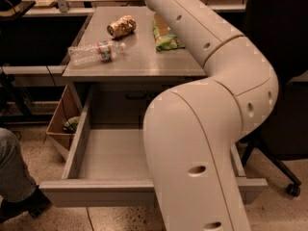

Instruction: Place orange can into top drawer

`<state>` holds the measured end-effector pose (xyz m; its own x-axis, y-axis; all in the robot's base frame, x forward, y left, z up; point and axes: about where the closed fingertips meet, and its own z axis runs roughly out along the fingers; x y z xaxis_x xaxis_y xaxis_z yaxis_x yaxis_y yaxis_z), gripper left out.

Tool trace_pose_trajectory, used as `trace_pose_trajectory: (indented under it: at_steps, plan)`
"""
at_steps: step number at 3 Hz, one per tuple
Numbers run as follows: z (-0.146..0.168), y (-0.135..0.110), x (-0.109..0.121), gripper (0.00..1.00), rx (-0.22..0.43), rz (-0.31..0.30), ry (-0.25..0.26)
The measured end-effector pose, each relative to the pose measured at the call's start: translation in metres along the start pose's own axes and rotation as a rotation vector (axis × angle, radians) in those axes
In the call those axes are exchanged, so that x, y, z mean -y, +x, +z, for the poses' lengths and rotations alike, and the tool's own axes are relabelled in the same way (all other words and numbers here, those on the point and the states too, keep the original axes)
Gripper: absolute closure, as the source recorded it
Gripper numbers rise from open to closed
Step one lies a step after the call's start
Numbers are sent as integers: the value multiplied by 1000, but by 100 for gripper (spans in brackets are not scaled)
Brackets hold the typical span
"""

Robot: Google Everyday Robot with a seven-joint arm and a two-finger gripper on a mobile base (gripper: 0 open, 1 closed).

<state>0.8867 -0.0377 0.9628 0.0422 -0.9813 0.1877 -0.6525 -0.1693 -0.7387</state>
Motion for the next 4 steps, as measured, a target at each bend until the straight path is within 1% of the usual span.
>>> trace_pose_trajectory:
  at_steps: [1,2,3,4]
  plan:
    - [-11,-19,31,0,-4,24,138]
    - [-18,-47,61,0,0,14,273]
    - [-18,-47,61,0,0,14,273]
    - [-14,-62,51,0,18,-167,305]
